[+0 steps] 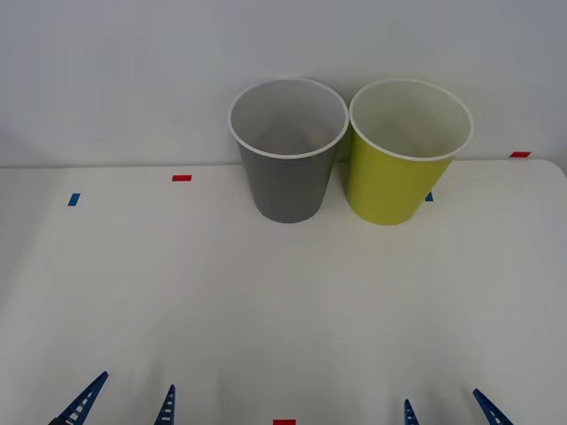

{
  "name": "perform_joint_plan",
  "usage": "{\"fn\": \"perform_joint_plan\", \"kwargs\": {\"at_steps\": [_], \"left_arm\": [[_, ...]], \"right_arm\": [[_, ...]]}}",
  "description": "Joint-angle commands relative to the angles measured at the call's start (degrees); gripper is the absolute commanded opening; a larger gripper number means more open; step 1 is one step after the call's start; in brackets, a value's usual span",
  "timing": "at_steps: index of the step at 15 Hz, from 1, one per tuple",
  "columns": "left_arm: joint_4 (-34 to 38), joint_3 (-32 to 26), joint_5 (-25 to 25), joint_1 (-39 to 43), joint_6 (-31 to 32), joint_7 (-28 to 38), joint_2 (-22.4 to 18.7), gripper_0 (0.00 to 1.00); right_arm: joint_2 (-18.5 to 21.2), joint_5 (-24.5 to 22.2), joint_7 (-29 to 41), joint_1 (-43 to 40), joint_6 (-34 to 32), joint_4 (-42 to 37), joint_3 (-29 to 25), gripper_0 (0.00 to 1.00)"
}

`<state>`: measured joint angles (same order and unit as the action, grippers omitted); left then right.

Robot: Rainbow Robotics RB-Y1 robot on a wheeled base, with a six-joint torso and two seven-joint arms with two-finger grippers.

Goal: Put cans in the gray bin and PET bottles in the light green bin.

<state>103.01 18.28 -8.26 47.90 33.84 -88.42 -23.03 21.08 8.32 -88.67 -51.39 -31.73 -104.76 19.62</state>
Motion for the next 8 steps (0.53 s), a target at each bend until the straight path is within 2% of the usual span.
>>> {"fn": "perform_joint_plan", "kwargs": {"at_steps": [1, 8], "left_arm": [[0.00, 0.00, 0.00, 0.00, 0.00, 0.00, 0.00, 1.00], [0.00, 0.00, 0.00, 0.00, 0.00, 0.00, 0.00, 1.00]], "right_arm": [[0.01, -0.06, -0.02, -1.17, -0.26, -0.01, 0.16, 1.00], [-0.08, 0.20, 0.07, -1.08, -0.26, -0.01, -0.10, 1.00]]}}
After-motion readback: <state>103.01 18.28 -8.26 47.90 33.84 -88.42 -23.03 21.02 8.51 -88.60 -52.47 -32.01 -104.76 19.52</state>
